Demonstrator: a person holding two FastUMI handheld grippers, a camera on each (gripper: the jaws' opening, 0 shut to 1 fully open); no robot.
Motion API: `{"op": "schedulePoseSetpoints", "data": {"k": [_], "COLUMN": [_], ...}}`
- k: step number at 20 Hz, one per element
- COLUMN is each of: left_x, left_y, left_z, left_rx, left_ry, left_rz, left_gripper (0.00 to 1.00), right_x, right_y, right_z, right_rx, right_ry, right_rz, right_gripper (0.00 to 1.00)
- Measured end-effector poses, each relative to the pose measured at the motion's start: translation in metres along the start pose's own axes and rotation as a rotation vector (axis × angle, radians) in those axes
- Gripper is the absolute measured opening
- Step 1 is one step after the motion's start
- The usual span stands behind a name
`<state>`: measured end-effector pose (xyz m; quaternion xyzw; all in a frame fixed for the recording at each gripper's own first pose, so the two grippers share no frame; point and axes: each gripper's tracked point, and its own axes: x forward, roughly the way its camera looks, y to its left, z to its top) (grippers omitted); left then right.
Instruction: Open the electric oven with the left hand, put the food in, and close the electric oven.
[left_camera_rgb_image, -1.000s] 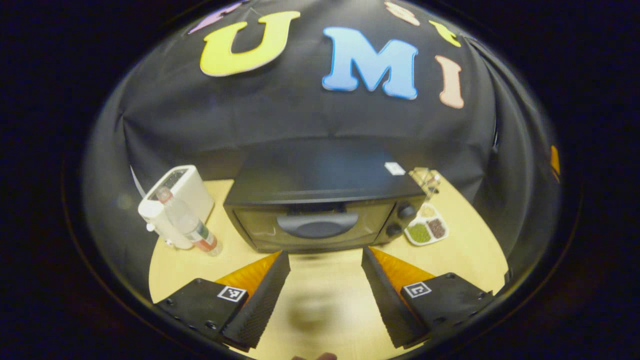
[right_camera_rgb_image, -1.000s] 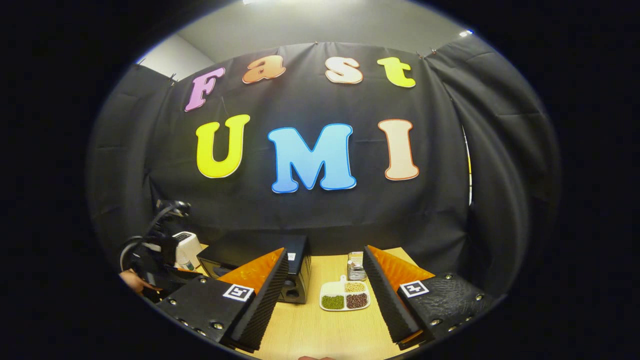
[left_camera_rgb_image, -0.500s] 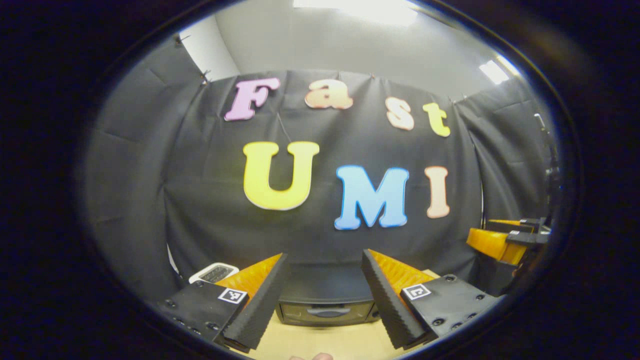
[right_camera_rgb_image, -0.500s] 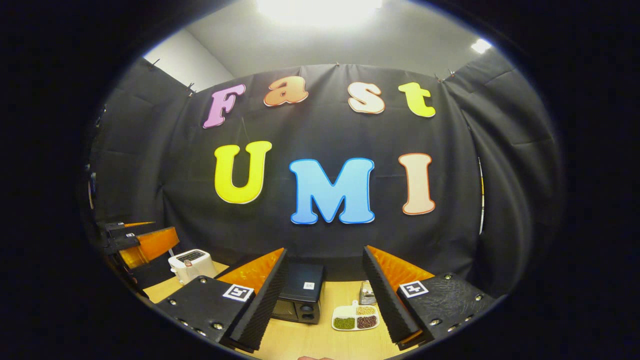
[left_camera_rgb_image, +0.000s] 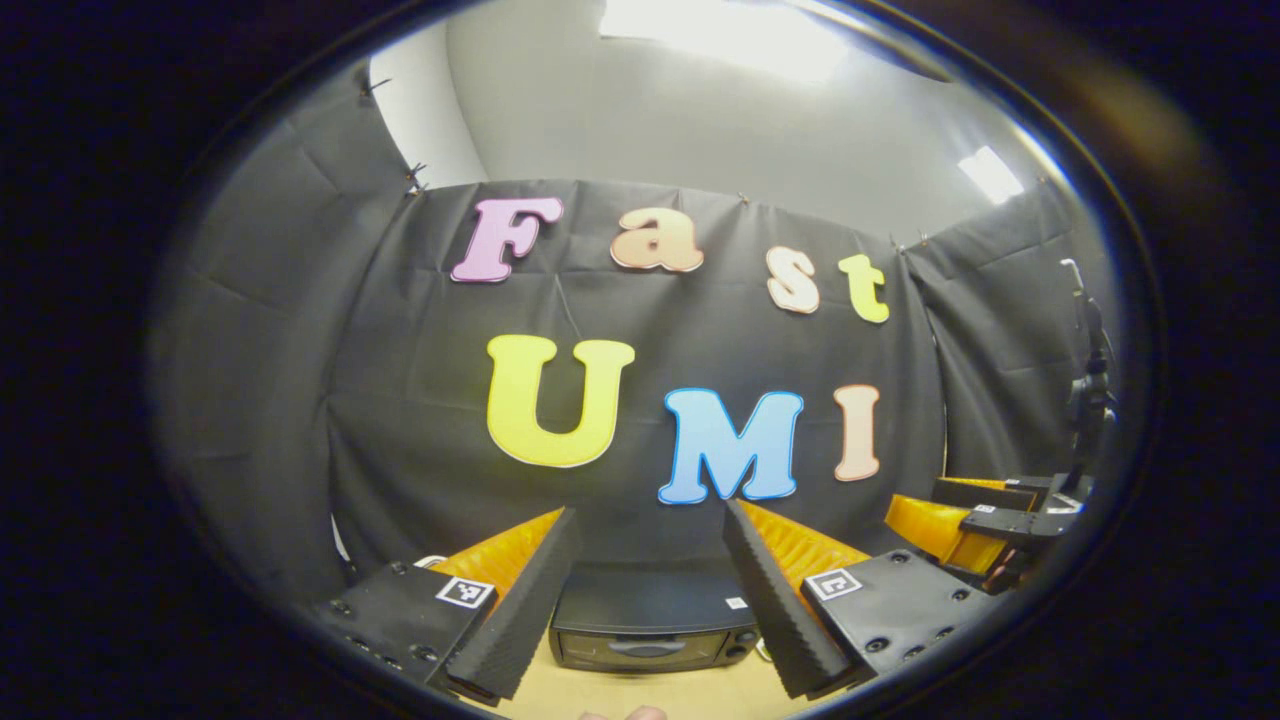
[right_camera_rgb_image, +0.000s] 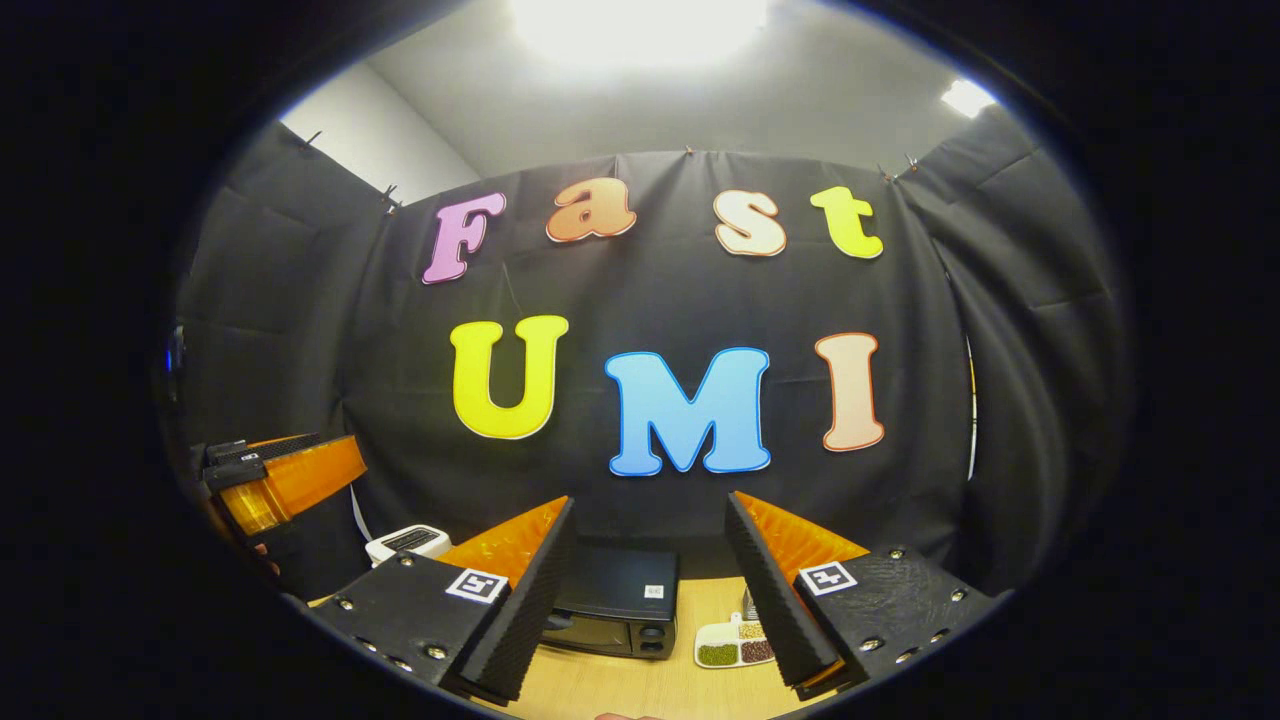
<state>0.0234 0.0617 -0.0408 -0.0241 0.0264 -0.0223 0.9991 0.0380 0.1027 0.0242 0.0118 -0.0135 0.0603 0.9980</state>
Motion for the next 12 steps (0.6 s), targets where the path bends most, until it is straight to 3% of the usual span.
{"op": "schedulePoseSetpoints", "data": {"k": [3,8,10,12], "left_x": [-0.004,-0.011,-0.014,-0.014], "left_y": [0.005,0.007,0.009,0.008], "left_z": [0.004,0.009,0.007,0.006], "left_rx": [-0.014,-0.026,-0.027,-0.026], "left_ry": [0.0,-0.017,-0.011,-0.012], "left_rz": [-0.013,-0.058,-0.066,-0.071], "left_gripper": [1.0,1.0,0.91,0.92], "right_x": [-0.001,-0.008,-0.013,-0.018], "right_y": [0.008,0.018,0.019,0.021], "right_z": [0.006,0.011,0.012,0.01], "right_rx": [0.006,-0.021,-0.036,-0.035], "right_ry": [-0.004,-0.011,-0.013,-0.008], "right_rz": [-0.001,-0.019,-0.027,-0.027], "right_gripper": [0.91,0.9,0.91,0.91]}}
